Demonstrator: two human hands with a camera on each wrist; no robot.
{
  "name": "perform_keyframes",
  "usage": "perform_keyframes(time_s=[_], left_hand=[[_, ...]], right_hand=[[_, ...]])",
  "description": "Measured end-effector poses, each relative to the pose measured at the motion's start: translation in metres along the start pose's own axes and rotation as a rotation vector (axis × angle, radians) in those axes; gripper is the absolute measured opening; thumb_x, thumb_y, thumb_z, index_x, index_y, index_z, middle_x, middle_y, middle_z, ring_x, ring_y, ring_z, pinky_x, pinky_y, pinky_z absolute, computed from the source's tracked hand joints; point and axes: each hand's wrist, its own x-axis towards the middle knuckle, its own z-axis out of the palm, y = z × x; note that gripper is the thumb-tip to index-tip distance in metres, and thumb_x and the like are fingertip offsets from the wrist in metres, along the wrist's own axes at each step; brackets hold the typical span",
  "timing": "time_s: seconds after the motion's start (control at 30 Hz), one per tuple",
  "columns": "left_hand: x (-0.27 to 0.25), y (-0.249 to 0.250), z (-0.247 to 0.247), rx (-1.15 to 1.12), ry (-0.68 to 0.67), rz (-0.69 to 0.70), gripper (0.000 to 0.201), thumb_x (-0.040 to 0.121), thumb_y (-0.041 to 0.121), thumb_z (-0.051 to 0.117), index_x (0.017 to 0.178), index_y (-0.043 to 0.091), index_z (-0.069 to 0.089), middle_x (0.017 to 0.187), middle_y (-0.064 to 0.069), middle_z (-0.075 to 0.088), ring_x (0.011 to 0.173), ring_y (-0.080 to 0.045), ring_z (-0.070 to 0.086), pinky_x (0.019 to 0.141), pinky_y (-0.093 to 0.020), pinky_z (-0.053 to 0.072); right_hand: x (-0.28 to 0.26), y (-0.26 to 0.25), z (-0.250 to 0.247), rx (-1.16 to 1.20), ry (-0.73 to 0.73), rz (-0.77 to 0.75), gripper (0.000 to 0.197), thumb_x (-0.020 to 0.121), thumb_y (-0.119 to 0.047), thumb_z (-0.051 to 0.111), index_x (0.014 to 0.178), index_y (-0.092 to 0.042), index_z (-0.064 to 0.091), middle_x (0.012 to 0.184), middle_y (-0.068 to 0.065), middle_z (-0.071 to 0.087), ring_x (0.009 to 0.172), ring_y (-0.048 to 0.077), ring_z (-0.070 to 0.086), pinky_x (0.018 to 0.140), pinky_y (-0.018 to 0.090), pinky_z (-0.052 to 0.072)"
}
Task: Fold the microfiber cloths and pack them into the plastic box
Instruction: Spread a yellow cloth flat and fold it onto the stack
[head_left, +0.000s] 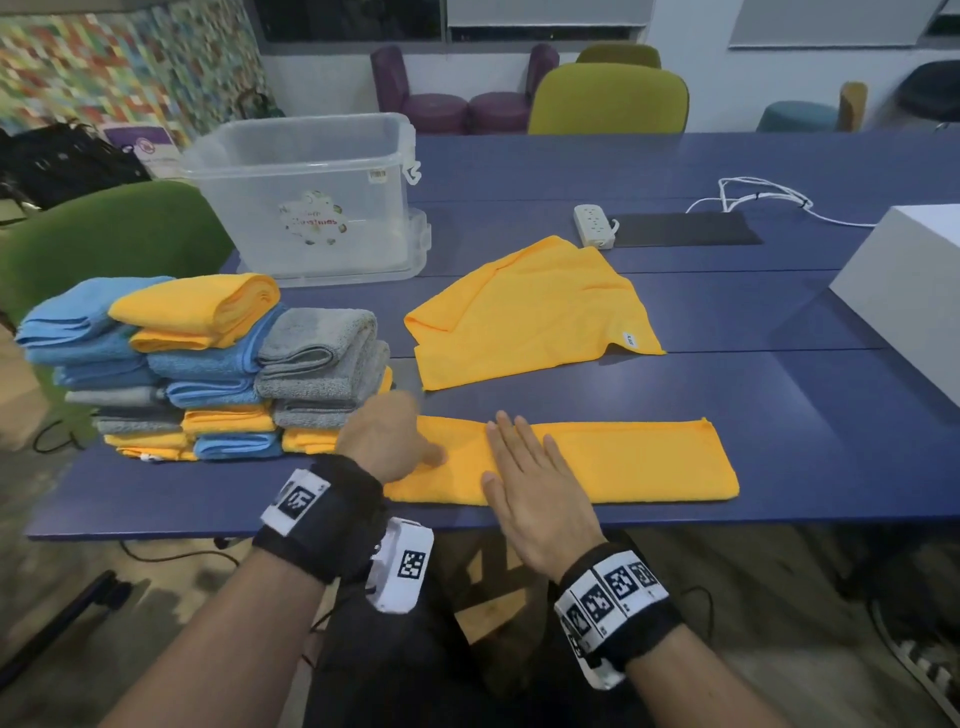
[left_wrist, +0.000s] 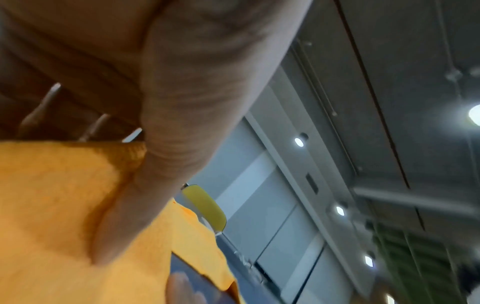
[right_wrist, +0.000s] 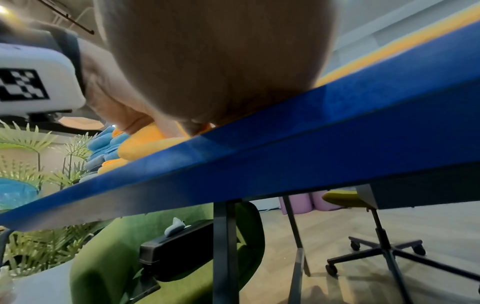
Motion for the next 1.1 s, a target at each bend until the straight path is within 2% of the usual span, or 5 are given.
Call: perform_keyframes(time_s=[0.33, 0.43, 0.67, 0.9, 1.1], left_hand=[[-0.011, 0.007, 0.003, -1.074, -0.087, -0.074, 0.045, 0.08, 0.037, 0.082, 0.093, -0.002, 0.064, 0.092, -0.022, 0.065, 0.084, -0.037, 0.065, 0.079, -0.053, 0.055], [-0.013, 0.04, 0.006, -1.113, -0.054, -0.023, 0.037, 0.084, 0.035, 0.079, 0.077, 0.009, 0.054, 0.068, -0.012, 0.048, 0.063, -0.023, 0.054, 0.059, -0.033, 0.044], [-0.013, 0.097, 0.025, -0.821, 0.107, 0.079, 0.054, 0.092, 0.043, 0.069, 0.053, 0.015, 0.043, 0.041, -0.005, 0.043, 0.037, -0.02, 0.045, 0.051, -0.036, 0.044], [-0.015, 0.092, 0.066, -0.453, 0.291, 0.267, 0.031, 0.104, 0.029, 0.048, 0.088, 0.014, 0.069, 0.089, -0.002, 0.066, 0.086, -0.023, 0.06, 0.073, -0.039, 0.047], [-0.023, 0.089, 0.108, -0.229, 0.213, 0.514, 0.047, 0.108, 0.034, 0.036, 0.152, 0.018, 0.043, 0.164, -0.006, 0.029, 0.155, -0.026, 0.015, 0.125, -0.051, 0.014]], right_hand=[[-0.004, 0.015, 0.0, -0.063, 0.079, 0.073, 0.064, 0.104, -0.046, 0.006, 0.162, -0.023, 0.02, 0.169, 0.0, 0.017, 0.157, 0.023, 0.009, 0.126, 0.045, 0.007], [-0.002, 0.018, -0.007, -0.027, 0.038, 0.049, 0.066, 0.101, -0.046, 0.004, 0.161, -0.024, 0.02, 0.169, -0.001, 0.014, 0.157, 0.022, 0.006, 0.126, 0.045, 0.007], [-0.004, 0.009, -0.07, 1.179, 0.277, 0.426, 0.051, 0.106, -0.055, 0.033, 0.114, -0.026, 0.074, 0.105, -0.001, 0.077, 0.101, 0.012, 0.07, 0.088, 0.031, 0.057], [-0.003, 0.031, -0.083, 1.121, 0.149, 0.592, 0.024, 0.101, -0.023, 0.056, 0.104, -0.003, 0.069, 0.095, 0.017, 0.071, 0.09, 0.031, 0.068, 0.079, 0.045, 0.06], [-0.005, 0.03, -0.084, 1.084, 0.187, 0.724, 0.025, 0.102, -0.012, 0.042, 0.101, 0.009, 0.056, 0.095, 0.013, 0.053, 0.084, 0.018, 0.044, 0.086, 0.043, 0.044]])
